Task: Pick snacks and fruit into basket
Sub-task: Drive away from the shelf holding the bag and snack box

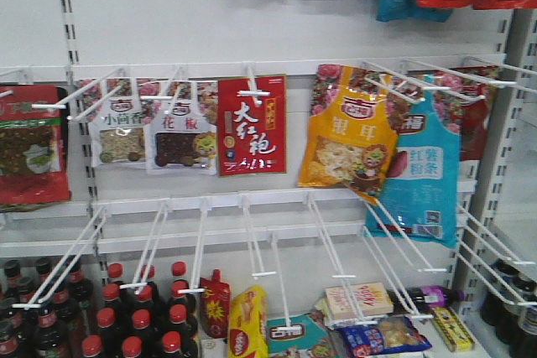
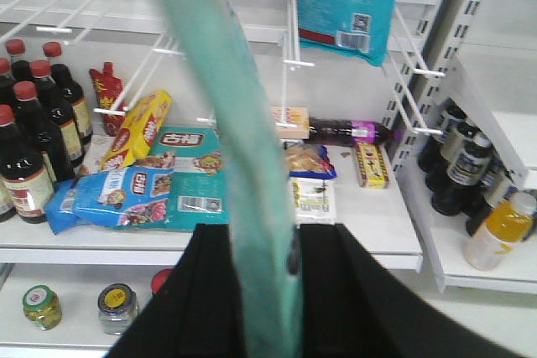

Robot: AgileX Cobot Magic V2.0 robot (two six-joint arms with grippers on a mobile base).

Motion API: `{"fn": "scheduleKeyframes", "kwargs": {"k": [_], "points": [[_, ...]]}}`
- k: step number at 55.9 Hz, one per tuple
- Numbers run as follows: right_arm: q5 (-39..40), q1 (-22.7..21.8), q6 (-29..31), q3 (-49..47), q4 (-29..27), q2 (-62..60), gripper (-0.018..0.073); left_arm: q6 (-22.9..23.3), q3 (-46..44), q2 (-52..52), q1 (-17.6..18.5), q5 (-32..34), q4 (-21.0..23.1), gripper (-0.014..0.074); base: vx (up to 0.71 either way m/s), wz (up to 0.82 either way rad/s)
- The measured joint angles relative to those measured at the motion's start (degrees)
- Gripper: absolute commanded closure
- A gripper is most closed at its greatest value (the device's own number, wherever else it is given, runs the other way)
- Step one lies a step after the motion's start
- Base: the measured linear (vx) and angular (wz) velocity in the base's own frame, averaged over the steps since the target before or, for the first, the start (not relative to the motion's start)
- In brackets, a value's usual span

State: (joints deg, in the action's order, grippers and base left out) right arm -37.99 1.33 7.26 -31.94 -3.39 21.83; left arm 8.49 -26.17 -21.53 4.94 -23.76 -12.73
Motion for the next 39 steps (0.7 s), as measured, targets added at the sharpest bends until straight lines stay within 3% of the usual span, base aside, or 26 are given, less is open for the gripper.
{"fn": "scheduleKeyframes", "kwargs": {"k": [39], "points": [[0.00,0.00,0.00,0.00,0.00,0.00,0.0568,0.00,0.00,0.00,0.00,0.00,0.00,0.0469,-0.10,-0.65]]}}
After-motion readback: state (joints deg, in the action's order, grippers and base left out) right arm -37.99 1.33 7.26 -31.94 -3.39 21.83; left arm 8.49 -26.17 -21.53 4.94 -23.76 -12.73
